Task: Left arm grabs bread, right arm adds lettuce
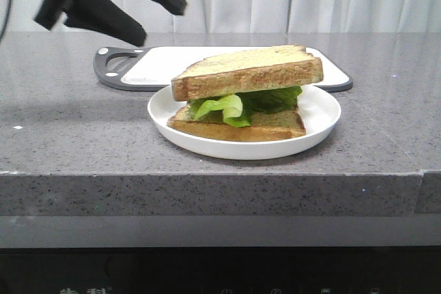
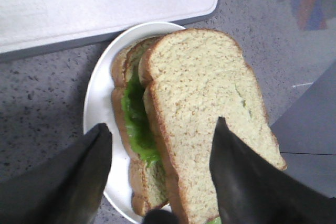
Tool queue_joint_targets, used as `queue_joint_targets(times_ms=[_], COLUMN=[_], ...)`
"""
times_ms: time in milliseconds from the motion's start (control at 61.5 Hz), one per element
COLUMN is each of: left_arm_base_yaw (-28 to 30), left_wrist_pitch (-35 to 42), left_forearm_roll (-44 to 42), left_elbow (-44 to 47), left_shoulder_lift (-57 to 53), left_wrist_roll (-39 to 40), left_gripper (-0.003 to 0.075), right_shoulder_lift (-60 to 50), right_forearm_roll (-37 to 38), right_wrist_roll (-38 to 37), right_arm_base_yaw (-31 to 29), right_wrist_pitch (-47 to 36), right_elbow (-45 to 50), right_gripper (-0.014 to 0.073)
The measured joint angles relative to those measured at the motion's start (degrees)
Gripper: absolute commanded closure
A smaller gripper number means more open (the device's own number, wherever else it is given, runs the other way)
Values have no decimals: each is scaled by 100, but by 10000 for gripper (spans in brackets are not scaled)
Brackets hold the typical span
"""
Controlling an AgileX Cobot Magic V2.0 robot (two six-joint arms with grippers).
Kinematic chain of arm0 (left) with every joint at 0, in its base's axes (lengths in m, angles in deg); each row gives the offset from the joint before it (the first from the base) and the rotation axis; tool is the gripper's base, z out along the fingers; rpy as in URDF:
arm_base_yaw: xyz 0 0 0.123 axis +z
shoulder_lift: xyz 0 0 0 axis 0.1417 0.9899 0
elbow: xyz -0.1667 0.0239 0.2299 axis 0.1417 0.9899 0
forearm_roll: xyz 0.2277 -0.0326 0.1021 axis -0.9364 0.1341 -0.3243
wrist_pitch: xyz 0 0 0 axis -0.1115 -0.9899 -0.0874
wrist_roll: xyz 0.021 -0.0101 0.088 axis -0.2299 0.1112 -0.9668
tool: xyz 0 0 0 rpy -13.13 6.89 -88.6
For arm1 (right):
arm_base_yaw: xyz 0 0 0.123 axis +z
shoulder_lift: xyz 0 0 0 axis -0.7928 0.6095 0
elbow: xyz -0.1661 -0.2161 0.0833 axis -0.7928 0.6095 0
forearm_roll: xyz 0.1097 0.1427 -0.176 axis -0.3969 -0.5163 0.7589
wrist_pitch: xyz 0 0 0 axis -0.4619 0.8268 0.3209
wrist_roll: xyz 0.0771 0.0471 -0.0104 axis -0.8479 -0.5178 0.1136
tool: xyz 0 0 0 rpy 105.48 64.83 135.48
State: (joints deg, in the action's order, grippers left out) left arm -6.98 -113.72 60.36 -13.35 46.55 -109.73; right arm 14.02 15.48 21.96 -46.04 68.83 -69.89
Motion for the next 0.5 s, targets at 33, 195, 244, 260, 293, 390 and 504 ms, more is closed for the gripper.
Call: queue_joint_targets(times_ms=[33, 195, 244, 260, 293, 390, 504], left_arm_base_yaw=[26, 138, 136, 136, 136, 136, 136], left_wrist_pitch=[0, -42, -55, -53, -53, -62, 31], left_forearm_roll=[-29, -97, -101, -111, -111, -134, -550], left_elbow=[0, 0, 0, 0, 0, 0, 0], left_shoulder_lift=[-51, -189, -198, -203, -203, -212, -367], left_wrist_roll=[0, 0, 0, 0, 0, 0, 70], left_gripper=[440, 706, 738, 740, 740, 740, 740], right_shoulder_lift=[0, 0, 0, 0, 0, 0, 0], right_forearm_roll=[-1, -1, -1, -1, -1, -1, 2], right_wrist_roll=[0, 0, 0, 0, 0, 0, 0], right_arm_base_yaw=[0, 0, 0, 0, 0, 0, 0], right_wrist_pitch=[0, 0, 0, 0, 0, 0, 0], right_elbow=[0, 0, 0, 0, 10, 8, 8], right_gripper=[657, 657, 657, 657, 657, 657, 657])
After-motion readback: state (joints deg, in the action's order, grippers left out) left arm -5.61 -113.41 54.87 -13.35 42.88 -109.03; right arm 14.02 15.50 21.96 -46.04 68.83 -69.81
